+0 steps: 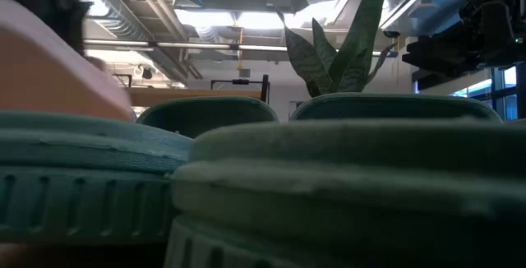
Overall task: Pick and place slides into the shelf
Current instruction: Put the pink slipper under the shelf
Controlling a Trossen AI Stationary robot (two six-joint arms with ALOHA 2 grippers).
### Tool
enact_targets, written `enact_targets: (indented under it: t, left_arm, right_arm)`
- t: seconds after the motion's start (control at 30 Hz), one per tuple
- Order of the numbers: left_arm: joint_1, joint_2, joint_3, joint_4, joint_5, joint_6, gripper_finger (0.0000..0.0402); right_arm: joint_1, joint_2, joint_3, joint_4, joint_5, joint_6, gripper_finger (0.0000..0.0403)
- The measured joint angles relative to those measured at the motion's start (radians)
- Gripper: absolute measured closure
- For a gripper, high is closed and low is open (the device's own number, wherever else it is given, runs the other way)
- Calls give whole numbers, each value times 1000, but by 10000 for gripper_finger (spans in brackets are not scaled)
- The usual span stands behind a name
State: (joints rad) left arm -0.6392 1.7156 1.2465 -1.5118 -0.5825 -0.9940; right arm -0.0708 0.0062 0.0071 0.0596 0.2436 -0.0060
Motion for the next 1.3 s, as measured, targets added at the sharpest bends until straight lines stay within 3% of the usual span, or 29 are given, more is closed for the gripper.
enact_targets:
  t: [0.33,0.53,0.8,1.0,1.3]
  left_arm:
    - [344,0,0,25,-170,297,400]
    - [501,0,0,77,-159,547,400]
    - [581,1,0,225,-125,848,401]
    - [624,1,-11,225,-153,885,401]
    - [685,2,-194,356,-151,1003,401]
  right_arm:
    - [0,0,0,0,0,-2,182]
    - [0,0,0,0,0,0,182]
    - [0,0,0,0,0,1,182]
    - [0,0,0,0,0,1,182]
    - [0,0,0,0,0,1,182]
